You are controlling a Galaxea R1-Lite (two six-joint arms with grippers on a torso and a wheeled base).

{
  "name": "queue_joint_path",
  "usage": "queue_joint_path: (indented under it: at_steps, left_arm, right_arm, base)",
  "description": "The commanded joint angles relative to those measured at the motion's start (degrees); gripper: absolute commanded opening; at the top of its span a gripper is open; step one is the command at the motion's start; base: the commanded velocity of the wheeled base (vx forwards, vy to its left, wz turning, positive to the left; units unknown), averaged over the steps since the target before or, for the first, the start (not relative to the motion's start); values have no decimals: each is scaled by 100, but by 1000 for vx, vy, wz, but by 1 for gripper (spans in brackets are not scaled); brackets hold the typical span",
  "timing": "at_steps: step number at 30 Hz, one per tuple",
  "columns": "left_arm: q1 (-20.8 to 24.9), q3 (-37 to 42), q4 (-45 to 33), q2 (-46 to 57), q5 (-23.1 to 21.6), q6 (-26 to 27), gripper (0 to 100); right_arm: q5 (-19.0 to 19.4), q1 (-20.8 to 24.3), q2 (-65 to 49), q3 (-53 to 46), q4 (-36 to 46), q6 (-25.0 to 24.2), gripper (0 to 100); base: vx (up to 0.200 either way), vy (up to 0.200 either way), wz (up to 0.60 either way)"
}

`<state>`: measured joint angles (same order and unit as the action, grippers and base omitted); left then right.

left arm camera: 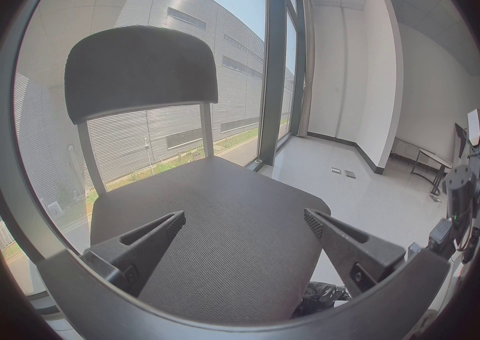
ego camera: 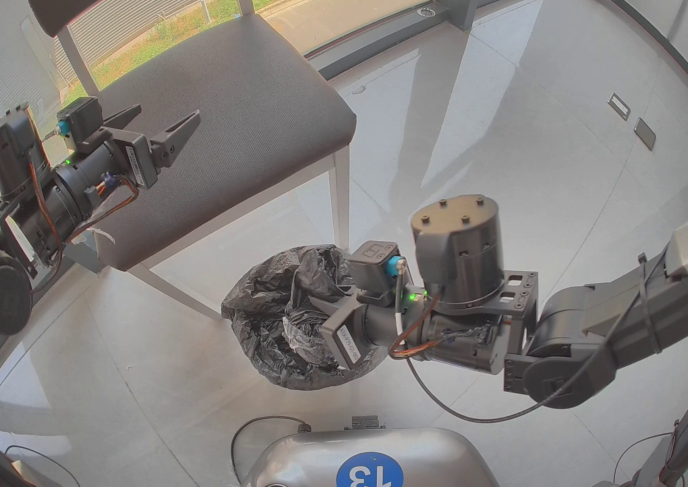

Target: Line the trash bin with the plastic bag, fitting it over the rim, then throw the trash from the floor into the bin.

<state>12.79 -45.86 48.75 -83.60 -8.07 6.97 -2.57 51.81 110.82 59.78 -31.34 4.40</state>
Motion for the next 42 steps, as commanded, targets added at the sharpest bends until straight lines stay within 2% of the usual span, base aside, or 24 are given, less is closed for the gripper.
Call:
queue_joint_path:
  at_steps: [1,12,20,21,42]
  left_arm:
    - [-13,7,3,204,16,15,100]
    - [4,148,20,512,-46,-47,100]
    - [4,148,47,547,-54,-64,100]
    - [4,148,38,547,-54,-73,100]
    - [31,596,47,802,-54,-231,100]
  right_arm:
    - [2,-13,387,200,-3,8,0]
    - [-6,-452,976,1141,-12,17,0]
    - [-15,-479,1090,1211,-21,61,0]
    - [-15,-479,1090,1211,-21,61,100]
    - [-121,-523,1002,1194,-12,43,100]
  base:
    - [0,0,0]
    - [0,0,0]
    - [0,0,0]
    - [0,0,0]
    - [0,0,0]
